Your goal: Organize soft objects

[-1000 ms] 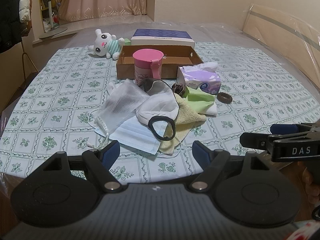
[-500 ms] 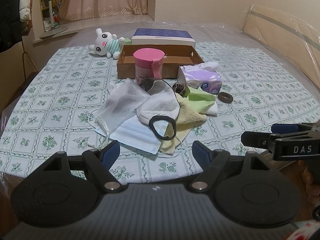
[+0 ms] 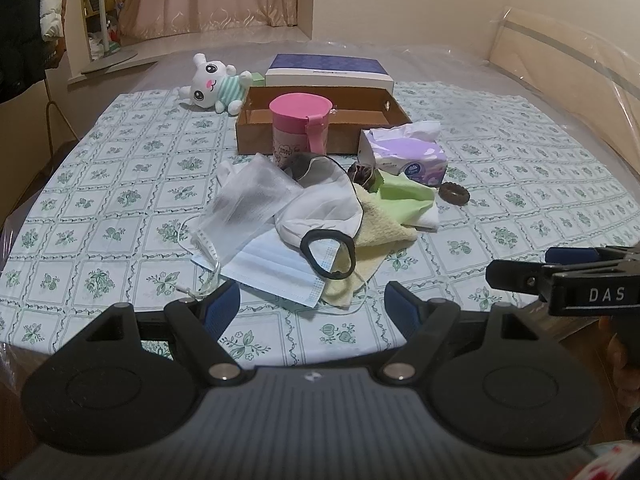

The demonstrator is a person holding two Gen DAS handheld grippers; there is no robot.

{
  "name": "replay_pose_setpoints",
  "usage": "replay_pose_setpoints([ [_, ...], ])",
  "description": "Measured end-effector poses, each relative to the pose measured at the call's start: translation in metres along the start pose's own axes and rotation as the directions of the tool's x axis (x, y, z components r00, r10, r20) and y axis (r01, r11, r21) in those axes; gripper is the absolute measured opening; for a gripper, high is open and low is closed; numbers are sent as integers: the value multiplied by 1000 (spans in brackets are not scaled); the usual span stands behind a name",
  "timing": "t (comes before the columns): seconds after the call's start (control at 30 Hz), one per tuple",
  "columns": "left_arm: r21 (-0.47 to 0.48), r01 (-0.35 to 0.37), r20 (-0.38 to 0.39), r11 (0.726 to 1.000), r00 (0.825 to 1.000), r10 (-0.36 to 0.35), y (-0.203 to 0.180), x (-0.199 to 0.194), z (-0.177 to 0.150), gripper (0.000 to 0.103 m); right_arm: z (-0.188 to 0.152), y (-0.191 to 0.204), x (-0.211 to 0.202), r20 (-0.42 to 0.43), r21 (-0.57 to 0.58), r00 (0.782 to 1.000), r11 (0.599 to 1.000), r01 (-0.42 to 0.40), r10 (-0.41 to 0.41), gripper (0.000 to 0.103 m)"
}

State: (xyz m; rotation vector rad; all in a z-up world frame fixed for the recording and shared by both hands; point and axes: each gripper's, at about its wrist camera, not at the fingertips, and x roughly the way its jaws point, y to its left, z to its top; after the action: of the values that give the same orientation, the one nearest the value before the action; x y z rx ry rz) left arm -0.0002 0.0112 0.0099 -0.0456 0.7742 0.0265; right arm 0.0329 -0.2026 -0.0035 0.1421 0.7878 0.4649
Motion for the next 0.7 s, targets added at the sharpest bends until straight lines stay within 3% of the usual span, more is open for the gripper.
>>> replay_pose_setpoints([
  [0.57, -30, -5, -25, 1000, 1000, 5, 12, 25, -4, 78, 1, -10, 16, 29, 30, 999, 999, -22, 21, 102],
  [0.67, -36, -8, -24, 999, 1000, 8, 17, 32, -4, 77, 2, -11, 23, 28, 27, 999, 999, -33, 33, 87],
  [0.7, -39, -11, -25, 999, 1000, 10, 19, 34, -5, 77, 3, -11, 27, 22, 27, 999, 999, -37, 36, 87],
])
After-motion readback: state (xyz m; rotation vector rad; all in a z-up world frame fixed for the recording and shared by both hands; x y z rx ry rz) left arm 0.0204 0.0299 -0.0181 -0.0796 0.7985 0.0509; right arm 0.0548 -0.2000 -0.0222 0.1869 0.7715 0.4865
